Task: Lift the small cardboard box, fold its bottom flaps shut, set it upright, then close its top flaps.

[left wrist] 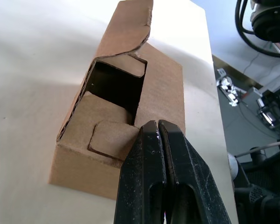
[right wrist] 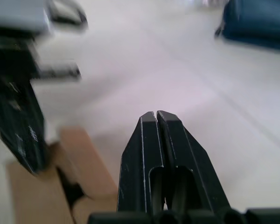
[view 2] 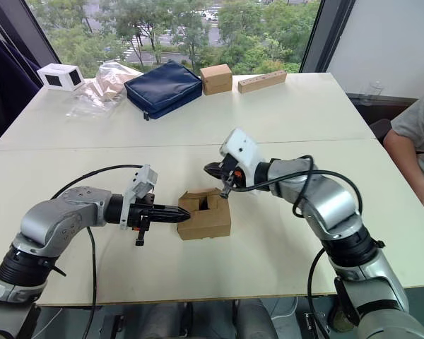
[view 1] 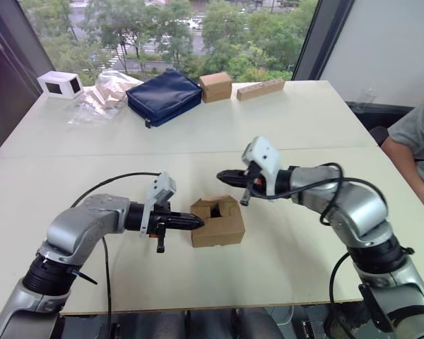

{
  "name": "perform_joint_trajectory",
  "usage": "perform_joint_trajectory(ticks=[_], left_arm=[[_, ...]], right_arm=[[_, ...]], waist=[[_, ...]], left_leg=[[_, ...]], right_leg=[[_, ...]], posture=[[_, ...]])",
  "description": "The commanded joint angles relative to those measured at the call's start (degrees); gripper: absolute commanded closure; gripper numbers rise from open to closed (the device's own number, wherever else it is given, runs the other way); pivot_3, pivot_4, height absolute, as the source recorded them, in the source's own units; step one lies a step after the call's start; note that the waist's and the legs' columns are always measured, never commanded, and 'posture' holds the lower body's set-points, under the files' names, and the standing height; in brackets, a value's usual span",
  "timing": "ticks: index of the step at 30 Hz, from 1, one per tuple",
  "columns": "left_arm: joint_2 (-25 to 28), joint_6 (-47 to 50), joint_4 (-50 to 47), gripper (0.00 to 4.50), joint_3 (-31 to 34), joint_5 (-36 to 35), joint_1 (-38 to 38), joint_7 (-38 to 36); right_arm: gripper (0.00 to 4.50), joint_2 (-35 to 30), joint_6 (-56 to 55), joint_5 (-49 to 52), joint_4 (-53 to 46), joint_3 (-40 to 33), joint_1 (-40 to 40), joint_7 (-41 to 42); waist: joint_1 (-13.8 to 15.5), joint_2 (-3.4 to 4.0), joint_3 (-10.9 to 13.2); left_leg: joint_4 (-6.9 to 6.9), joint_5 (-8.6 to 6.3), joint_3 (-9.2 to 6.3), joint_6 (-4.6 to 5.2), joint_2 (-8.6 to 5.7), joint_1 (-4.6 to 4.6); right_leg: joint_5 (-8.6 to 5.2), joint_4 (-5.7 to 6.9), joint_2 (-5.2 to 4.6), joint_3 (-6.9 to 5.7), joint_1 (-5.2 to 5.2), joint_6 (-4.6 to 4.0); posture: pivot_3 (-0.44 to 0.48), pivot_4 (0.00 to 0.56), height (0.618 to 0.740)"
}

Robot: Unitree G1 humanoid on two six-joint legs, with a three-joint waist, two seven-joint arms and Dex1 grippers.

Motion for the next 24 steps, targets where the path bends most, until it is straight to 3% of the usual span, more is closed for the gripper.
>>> perform_joint_trajectory(ticks=[1, 8, 16, 24], left_arm=[[0.89, -0.29, -1.58, 4.47, 0.86, -0.36, -0.04, -0.01], [1.43, -0.30, -1.96, 4.47, 1.29, -0.61, 0.22, 0.28], [4.69, -0.39, -1.32, 4.47, 4.32, -1.84, 0.50, -1.30], [-0.73, -1.40, 1.81, 4.47, 3.80, -0.41, -2.58, 3.60]], right_arm=[[4.50, -1.31, -2.41, -3.47, -0.93, 3.32, -0.31, 2.69], [4.50, -2.92, 0.28, -1.26, -6.74, 3.35, 3.32, 7.00], [4.50, -1.86, 0.30, -2.76, -7.34, 3.22, 5.35, 5.64], [4.50, -1.51, 0.14, -2.81, -7.43, 2.98, 5.37, 5.21]], waist=[[0.04, 0.00, 0.00], [0.00, 0.00, 0.00], [-0.07, 0.00, 0.00], [0.17, -0.01, 0.00]], left_leg=[[0.00, 0.00, 0.00, 0.00, 0.00, 0.00], [0.01, 0.00, -0.02, 0.00, 0.00, 0.00], [0.00, 0.00, -0.03, 0.00, 0.02, 0.01], [0.02, 0.00, -0.02, 0.00, -0.01, 0.00]], right_leg=[[0.00, 0.00, -0.01, 0.00, 0.00, 0.00], [0.00, 0.00, -0.01, 0.00, 0.01, 0.00], [0.00, 0.00, 0.00, 0.00, 0.01, 0.00], [0.00, -0.02, -0.03, -0.02, 0.03, 0.00]], posture=[[0.000, 0.150, 0.740], [0.000, 0.150, 0.740], [0.000, 0.150, 0.740], [0.000, 0.150, 0.740]])
